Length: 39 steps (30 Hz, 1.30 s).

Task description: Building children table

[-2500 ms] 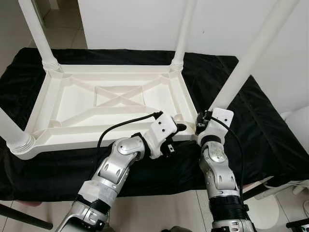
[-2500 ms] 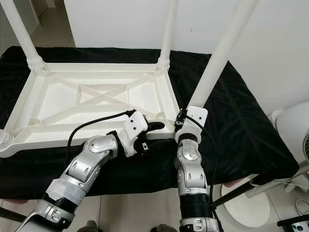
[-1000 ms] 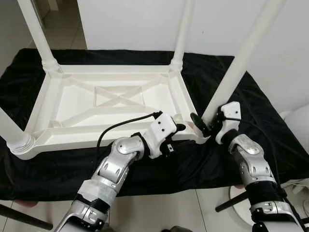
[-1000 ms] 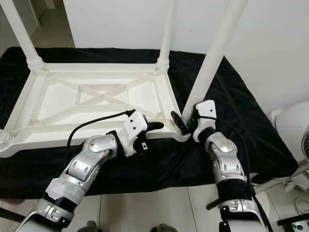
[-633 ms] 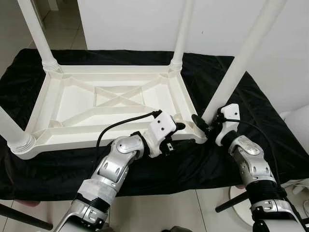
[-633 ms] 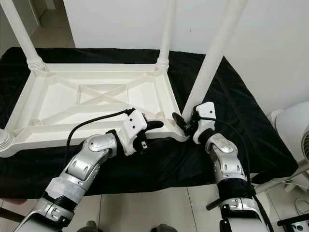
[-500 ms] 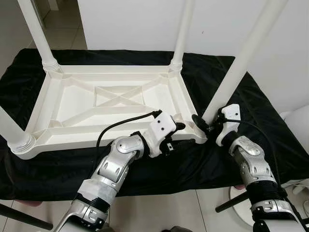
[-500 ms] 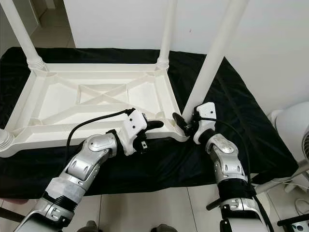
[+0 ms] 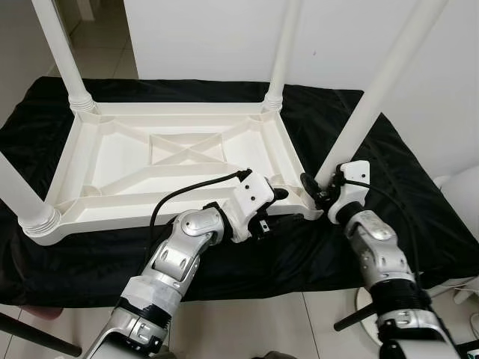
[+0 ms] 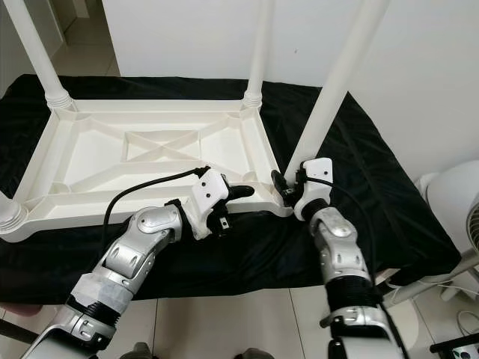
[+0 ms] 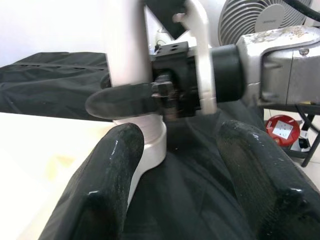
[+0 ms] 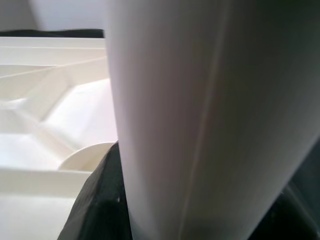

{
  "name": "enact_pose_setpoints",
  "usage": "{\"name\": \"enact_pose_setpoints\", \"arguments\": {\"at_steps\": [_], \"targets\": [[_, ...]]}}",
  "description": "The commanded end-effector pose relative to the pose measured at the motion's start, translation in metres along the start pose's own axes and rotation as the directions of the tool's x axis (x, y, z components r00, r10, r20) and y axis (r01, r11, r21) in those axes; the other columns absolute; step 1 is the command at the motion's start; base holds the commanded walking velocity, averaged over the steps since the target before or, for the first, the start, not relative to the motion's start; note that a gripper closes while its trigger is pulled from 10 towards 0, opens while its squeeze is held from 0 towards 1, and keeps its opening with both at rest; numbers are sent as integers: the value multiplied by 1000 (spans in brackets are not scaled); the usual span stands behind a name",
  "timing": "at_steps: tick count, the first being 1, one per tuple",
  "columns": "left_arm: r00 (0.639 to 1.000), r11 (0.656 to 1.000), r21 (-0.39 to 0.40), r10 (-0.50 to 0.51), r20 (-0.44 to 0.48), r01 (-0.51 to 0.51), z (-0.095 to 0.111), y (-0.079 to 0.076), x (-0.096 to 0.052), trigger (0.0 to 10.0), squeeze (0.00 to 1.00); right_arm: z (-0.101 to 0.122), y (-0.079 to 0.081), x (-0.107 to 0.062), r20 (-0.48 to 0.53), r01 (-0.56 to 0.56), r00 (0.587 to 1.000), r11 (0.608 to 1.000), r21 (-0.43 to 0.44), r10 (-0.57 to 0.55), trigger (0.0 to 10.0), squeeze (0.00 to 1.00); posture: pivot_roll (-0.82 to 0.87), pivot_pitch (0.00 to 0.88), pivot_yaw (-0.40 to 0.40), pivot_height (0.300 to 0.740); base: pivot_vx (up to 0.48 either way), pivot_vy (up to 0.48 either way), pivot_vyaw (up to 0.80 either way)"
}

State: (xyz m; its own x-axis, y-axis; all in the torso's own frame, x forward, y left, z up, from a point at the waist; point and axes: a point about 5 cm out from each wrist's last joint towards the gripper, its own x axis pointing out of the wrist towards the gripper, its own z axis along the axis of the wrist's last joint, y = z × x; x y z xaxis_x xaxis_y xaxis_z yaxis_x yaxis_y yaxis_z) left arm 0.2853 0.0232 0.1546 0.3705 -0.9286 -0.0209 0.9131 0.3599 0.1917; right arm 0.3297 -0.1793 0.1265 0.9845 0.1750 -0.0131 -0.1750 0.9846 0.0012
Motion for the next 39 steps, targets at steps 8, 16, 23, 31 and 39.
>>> {"name": "enact_pose_setpoints", "arguments": {"at_steps": [8, 16, 23, 31, 39], "targets": [[999, 999, -4, 41, -15, -41, -5, 1, 0, 10000, 0, -5, 12, -3, -60, 245, 968, 969, 37, -242, 10000, 0, 18, 0, -65, 740, 0, 0, 0], [999, 999, -5, 50, -11, -50, -4, 2, 1, 10000, 0, -5, 49, -8, -71, 358, 933, 926, 117, -352, 10000, 0, 20, 0, -71, 740, 0, 0, 0], [999, 999, -2, 48, -7, -48, -3, 3, 2, 10000, 0, 2, 59, -8, -56, 329, 944, 934, 138, -324, 10000, 0, 16, 0, -63, 740, 0, 0, 0], [999, 999, -4, 49, -5, -49, -3, 2, 3, 10000, 0, 3, 59, -15, -21, 314, 949, 943, 115, -313, 10000, 1000, 13, 0, -71, 740, 0, 0, 0], [999, 999, -8, 44, -8, -44, -5, 0, 0, 10000, 0, -7, 45, -27, 25, 243, 970, 970, 7, -243, 10000, 949, 18, 0, -76, 740, 0, 0, 0]]}}
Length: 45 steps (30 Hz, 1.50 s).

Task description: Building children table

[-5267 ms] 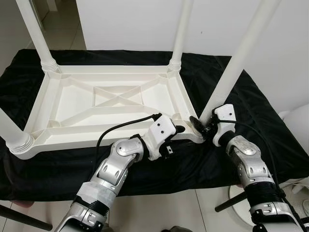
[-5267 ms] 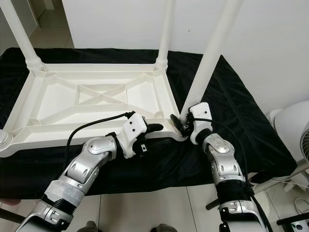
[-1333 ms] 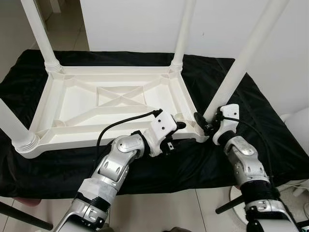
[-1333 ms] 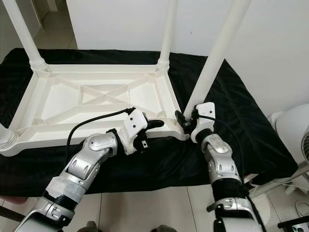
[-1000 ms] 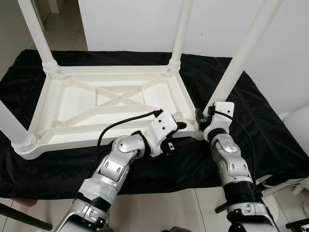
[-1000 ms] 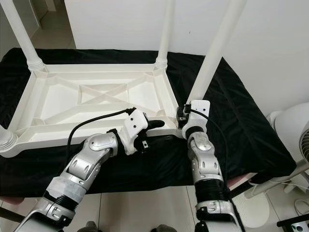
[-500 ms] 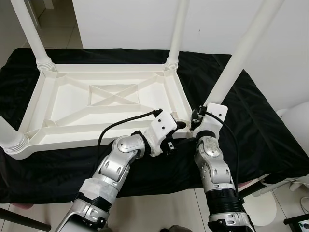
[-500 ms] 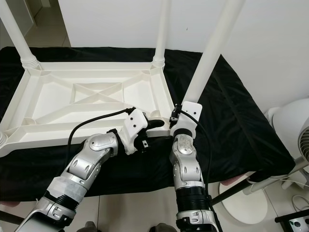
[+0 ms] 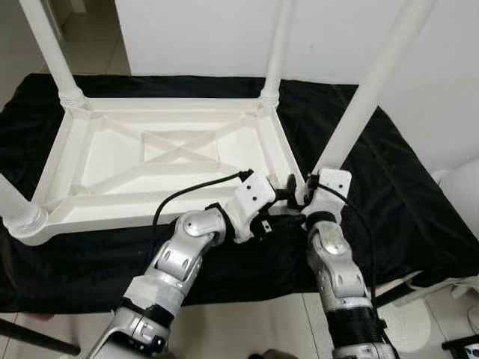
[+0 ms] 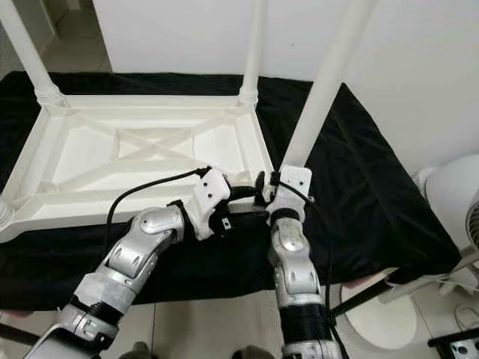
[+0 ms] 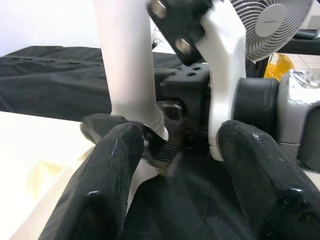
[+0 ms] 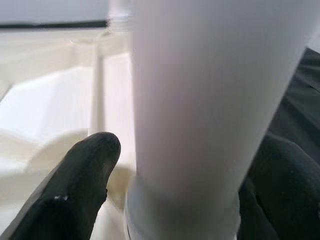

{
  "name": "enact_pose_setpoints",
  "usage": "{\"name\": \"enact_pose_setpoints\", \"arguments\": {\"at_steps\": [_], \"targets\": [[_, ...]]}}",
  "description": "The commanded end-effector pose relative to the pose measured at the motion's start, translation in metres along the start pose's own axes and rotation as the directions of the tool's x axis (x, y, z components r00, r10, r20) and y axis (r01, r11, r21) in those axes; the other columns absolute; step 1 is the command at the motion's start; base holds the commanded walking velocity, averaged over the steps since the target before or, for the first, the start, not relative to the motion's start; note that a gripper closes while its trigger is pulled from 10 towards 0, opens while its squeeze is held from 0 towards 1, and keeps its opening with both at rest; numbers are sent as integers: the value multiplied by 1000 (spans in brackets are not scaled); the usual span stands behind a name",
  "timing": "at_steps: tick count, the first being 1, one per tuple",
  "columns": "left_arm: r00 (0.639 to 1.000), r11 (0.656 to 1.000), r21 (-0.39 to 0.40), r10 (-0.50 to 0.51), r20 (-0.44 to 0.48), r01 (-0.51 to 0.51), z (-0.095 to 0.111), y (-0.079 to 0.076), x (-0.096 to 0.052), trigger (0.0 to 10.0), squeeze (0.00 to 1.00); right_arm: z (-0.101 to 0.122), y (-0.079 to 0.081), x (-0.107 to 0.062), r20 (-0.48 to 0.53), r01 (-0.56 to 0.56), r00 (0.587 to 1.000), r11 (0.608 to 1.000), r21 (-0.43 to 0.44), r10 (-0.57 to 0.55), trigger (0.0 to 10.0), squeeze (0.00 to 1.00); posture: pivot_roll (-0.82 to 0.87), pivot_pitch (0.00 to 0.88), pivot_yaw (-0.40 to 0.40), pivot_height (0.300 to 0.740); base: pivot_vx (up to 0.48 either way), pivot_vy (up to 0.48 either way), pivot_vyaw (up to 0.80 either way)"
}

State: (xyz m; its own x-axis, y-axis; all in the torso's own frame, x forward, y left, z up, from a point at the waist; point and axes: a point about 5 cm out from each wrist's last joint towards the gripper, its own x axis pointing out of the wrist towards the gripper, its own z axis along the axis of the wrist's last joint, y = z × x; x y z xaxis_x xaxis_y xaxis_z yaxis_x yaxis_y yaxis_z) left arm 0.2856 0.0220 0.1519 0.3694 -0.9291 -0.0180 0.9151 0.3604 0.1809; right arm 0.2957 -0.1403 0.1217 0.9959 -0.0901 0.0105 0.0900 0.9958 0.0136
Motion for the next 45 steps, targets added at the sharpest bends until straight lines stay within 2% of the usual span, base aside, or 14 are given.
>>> {"name": "enact_pose_setpoints", "arguments": {"at_steps": [1, 2, 3, 7, 14, 27, 28, 29, 30, 31, 32, 43, 44, 45], "targets": [[999, 999, 3, 44, -11, -44, -3, 1, -2, 10000, 0, -2, -2, -1, 4, -41, 999, 999, -20, 41, 10000, 184, 18, 0, -76, 740, 0, 0, 0], [999, 999, 3, 44, -11, -44, -3, 1, -2, 10000, 0, -2, -2, -1, 4, -41, 999, 999, -20, 41, 10000, 184, 18, 0, -76, 740, 0, 0, 0], [999, 1000, 2, 30, -18, -30, -4, -1, -4, 10000, 0, -3, -10, -3, 4, -128, 992, 992, -16, 128, 10000, 0, 17, 0, -75, 740, 0, 0, 0], [1000, 1000, 2, 22, -20, -22, -5, -2, -5, 10000, 0, -3, -13, -3, 5, -162, 987, 987, -14, 163, 10000, 0, 17, 0, -75, 740, 0, 0, 0], [1000, 1000, 18, -4, -28, 4, -6, -3, -6, 10000, 0, 6, -32, 8, 26, -428, 902, 899, -95, 432, 10000, 0, 23, 0, -69, 740, 0, 0, 0], [1000, 1000, 27, 8, -28, -7, -4, -2, -5, 10000, 0, 7, -35, 24, -27, -578, 814, 807, -123, 580, 10000, 0, 48, 0, -73, 740, 0, 0, 0], [1000, 1000, 26, 8, -28, -8, -4, -2, -6, 10000, 0, 4, -35, 26, -39, -591, 806, 798, -119, 591, 7412, 0, 49, 0, -74, 740, 0, 0, 0], [1000, 1000, 26, 8, -28, -8, -4, -2, -6, 10000, 0, 4, -35, 26, -39, -591, 806, 798, -119, 591, 7412, 0, 49, 0, -74, 740, 0, 0, 0], [1000, 1000, 25, 9, -28, -8, -4, -2, -6, 10000, 0, 3, -35, 27, -45, -597, 801, 794, -115, 596, 4118, 0, 49, 0, -73, 740, 0, 0, 0], [1000, 1000, 25, 9, -28, -8, -4, -2, -6, 10000, 0, 3, -35, 27, -45, -597, 801, 794, -115, 596, 4118, 0, 49, 0, -73, 740, 0, 0, 0], [1000, 1000, 24, 9, -28, -8, -4, -3, -6, 10000, 0, 1, -35, 28, -55, -606, 795, 788, -108, 604, 0, 0, 50, 0, -73, 740, 0, 0, 0], [1000, 1000, 20, 11, -27, -10, -4, -5, -6, 10000, 0, -15, -39, 22, -91, -613, 788, 789, -41, 608, 0, 0, 45, 0, -80, 740, 0, 0, 0], [1000, 1000, 19, 10, -27, -10, -5, -5, -6, 10000, 0, -16, -40, 21, -91, -603, 796, 797, -40, 598, 4510, 0, 45, 0, -80, 740, 0, 0, 0], [1000, 1000, 18, 10, -26, -9, -5, -5, -6, 10000, 0, -16, -41, 22, -91, -595, 802, 802, -42, 590, 4510, 0, 45, 0, -80, 740, 0, 0, 0]]}}
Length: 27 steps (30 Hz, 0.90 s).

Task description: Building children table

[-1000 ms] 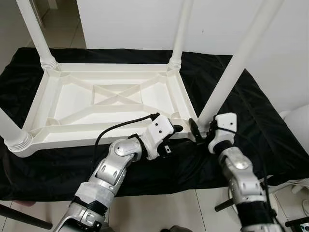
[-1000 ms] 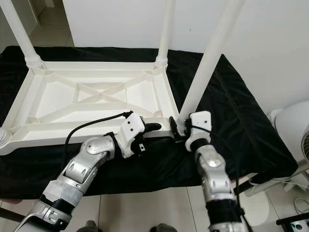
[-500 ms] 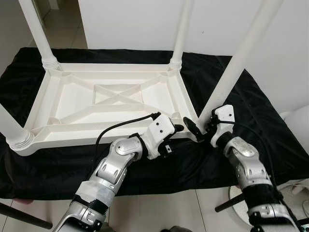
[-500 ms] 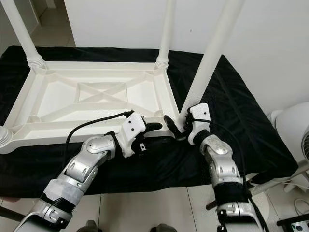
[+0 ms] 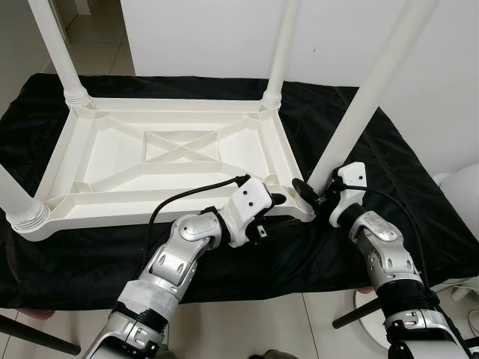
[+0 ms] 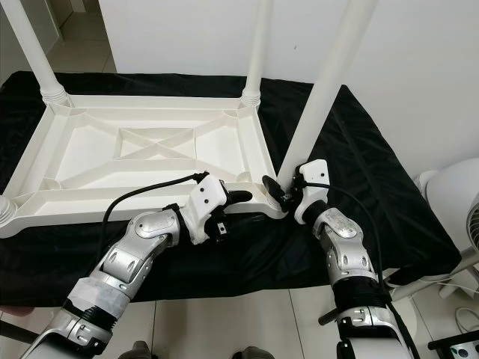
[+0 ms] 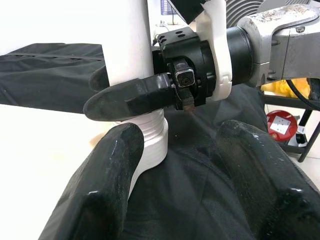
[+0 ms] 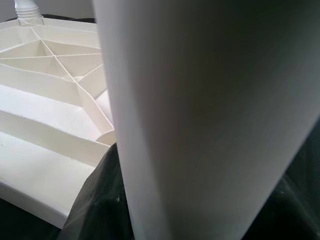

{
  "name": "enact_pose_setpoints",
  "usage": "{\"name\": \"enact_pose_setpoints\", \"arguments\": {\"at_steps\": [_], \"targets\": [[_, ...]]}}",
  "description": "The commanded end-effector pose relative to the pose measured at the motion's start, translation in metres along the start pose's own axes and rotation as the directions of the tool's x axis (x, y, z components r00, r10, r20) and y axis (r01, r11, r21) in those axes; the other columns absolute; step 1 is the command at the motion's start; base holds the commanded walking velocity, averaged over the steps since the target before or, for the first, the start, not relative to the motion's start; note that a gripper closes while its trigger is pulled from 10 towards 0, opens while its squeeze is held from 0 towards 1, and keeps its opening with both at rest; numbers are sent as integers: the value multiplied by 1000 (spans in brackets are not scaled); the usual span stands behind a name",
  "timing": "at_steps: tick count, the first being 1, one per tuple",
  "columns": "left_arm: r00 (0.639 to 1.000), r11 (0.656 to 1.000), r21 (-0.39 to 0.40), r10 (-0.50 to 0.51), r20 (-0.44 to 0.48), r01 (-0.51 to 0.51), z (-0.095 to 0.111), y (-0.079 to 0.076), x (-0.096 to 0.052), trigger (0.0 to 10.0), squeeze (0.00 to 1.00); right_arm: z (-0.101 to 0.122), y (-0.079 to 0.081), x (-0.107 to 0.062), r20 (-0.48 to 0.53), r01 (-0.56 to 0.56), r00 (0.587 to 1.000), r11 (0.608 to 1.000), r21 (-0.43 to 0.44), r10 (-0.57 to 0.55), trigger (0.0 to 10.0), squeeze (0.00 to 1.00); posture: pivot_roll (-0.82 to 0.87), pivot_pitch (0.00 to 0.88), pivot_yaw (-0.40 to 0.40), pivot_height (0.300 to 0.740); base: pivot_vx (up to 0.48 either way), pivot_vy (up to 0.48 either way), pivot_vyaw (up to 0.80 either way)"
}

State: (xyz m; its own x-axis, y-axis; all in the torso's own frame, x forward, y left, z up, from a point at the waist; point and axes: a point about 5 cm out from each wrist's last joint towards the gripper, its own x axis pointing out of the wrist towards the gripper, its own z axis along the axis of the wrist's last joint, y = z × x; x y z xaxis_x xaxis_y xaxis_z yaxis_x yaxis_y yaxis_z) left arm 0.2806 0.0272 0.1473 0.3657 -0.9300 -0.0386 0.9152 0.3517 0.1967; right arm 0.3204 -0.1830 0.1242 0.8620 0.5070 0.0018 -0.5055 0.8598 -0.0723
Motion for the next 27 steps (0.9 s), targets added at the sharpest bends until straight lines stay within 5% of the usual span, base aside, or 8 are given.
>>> {"name": "enact_pose_setpoints", "arguments": {"at_steps": [1, 4, 5, 8, 10, 20, 24, 27], "targets": [[1000, 1000, 2, 17, -7, -17, 0, -2, 1, 10000, 0, -19, 5, -6, -75, -16, 997, 999, 35, 19, 4510, 0, 45, 0, -80, 740, 0, 0, 0], [1000, 1000, 1, 17, -7, -17, 0, -2, 1, 10000, 0, -19, 4, -6, -74, -11, 997, 999, 33, 13, 4510, 0, 45, 0, -80, 740, 0, 0, 0], [1000, 1000, 0, 17, -6, -17, -1, -2, 2, 10000, 0, -21, 3, -5, -90, 44, 995, 999, 17, -42, 10000, 0, 37, 0, -79, 740, 0, 0, 0], [999, 999, 5, 33, -16, -33, -2, 0, 3, 10000, 0, -23, 0, -3, -117, 189, 975, 982, -4, -188, 10000, 0, 28, 0, -71, 740, 0, 0, 0], [996, 997, 12, 81, -30, -81, -5, 10, 4, 10000, 0, -20, 4, 0, -122, 359, 928, 932, 49, -351, 10000, 0, 21, 0, -65, 740, 0, 0, 0], [995, 995, 3, 98, -14, -97, -1, 14, 6, 10000, 0, -16, 15, -2, -113, 523, 851, 847, 99, -512, 10000, 0, 5, 0, -46, 740, 0, 0, 0], [996, 996, 5, 90, -9, -90, 1, 15, 9, 10000, 0, -16, 30, -4, -112, 652, 758, 750, 111, -642, 10000, 0, -12, 0, -27, 740, 0, 0, 0], [997, 997, 4, 83, -5, -83, 2, 15, 10, 10000, 0, -15, 37, -4, -110, 685, 728, 719, 117, -676, 10000, 0, -17, 0, -23, 740, 0, 0, 0]]}}
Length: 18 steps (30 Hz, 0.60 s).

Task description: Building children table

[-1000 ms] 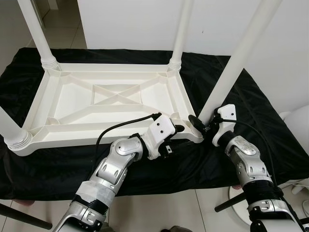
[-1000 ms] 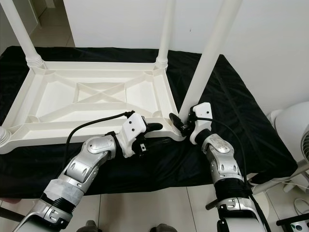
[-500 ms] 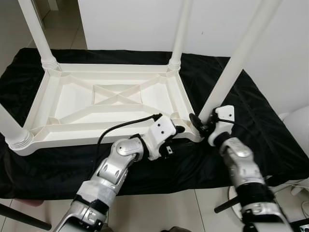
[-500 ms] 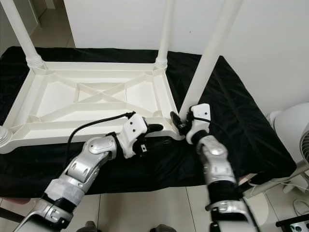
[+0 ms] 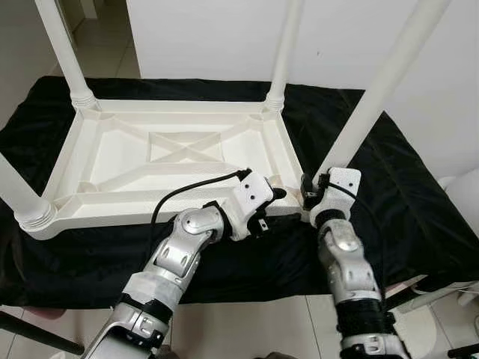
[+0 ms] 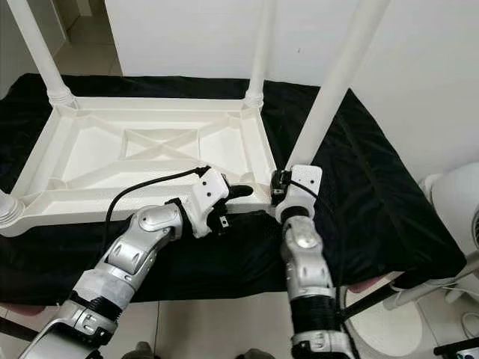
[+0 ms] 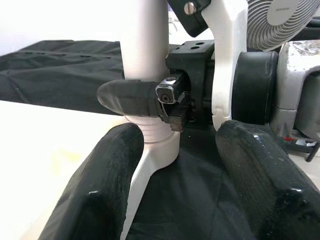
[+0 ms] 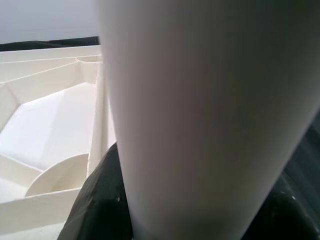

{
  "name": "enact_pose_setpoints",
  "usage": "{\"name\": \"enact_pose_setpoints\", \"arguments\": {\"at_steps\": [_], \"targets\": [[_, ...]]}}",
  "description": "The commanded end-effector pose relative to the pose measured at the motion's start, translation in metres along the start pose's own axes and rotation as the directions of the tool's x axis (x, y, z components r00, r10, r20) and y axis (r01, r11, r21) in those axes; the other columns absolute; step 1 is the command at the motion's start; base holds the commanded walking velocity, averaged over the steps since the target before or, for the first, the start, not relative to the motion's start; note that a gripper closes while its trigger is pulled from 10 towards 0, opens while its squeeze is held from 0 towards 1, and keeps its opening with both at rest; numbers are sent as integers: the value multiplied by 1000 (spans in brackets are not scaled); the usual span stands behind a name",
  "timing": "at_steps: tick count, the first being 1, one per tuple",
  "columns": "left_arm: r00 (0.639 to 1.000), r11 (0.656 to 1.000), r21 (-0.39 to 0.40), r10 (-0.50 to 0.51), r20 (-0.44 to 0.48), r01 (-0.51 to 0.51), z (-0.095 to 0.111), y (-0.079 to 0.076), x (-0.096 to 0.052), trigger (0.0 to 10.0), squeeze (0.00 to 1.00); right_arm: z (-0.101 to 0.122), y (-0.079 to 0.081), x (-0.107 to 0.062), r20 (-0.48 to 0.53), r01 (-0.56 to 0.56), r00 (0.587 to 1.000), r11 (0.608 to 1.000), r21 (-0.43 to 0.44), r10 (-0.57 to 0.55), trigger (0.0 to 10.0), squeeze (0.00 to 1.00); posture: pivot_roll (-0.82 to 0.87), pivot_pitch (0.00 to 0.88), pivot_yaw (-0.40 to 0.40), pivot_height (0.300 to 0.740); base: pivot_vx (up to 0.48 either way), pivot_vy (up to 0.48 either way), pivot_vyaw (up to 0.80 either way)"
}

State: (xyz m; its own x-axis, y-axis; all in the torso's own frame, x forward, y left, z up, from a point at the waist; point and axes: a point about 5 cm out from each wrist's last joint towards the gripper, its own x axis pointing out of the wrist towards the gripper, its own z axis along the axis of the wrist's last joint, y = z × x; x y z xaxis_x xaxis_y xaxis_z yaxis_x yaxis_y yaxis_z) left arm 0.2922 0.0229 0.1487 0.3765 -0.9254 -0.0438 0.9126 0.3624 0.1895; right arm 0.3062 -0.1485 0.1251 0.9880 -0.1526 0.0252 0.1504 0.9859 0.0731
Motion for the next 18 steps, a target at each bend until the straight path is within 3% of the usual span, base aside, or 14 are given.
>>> {"name": "enact_pose_setpoints", "arguments": {"at_steps": [1, 6, 12, 13, 18], "targets": [[998, 998, 10, 64, 6, -64, 3, 5, 3, 10000, 0, -16, -4, -10, -71, 99, 993, 995, -4, -99, 10000, 0, -37, 0, -9, 740, 0, 0, 0], [999, 999, 10, 43, 8, -43, 2, 4, 6, 10000, 0, -11, -2, -13, -59, 124, 991, 992, -2, -124, 10000, 0, -54, 0, 2, 740, 0, 0, 0], [1000, 1000, 14, 8, 18, -8, 5, 3, 11, 10000, 0, -7, -15, -18, -42, 152, 988, 988, -1, -152, 10000, 0, -64, 0, 15, 740, 0, 0, 0], [1000, 1000, 15, 5, 20, -5, 6, 4, 10, 10000, 0, -6, -17, -20, -29, 138, 990, 990, 6, -138, 10000, 1000, -63, 0, 13, 740, 0, 0, 0], [1000, 1000, 16, 0, 23, 0, 6, 6, 6, 10000, 0, -2, -19, -25, -1, 60, 998, 998, 27, -60, 10000, 1000, -51, 0, 1, 740, 0, 0, 0]]}}
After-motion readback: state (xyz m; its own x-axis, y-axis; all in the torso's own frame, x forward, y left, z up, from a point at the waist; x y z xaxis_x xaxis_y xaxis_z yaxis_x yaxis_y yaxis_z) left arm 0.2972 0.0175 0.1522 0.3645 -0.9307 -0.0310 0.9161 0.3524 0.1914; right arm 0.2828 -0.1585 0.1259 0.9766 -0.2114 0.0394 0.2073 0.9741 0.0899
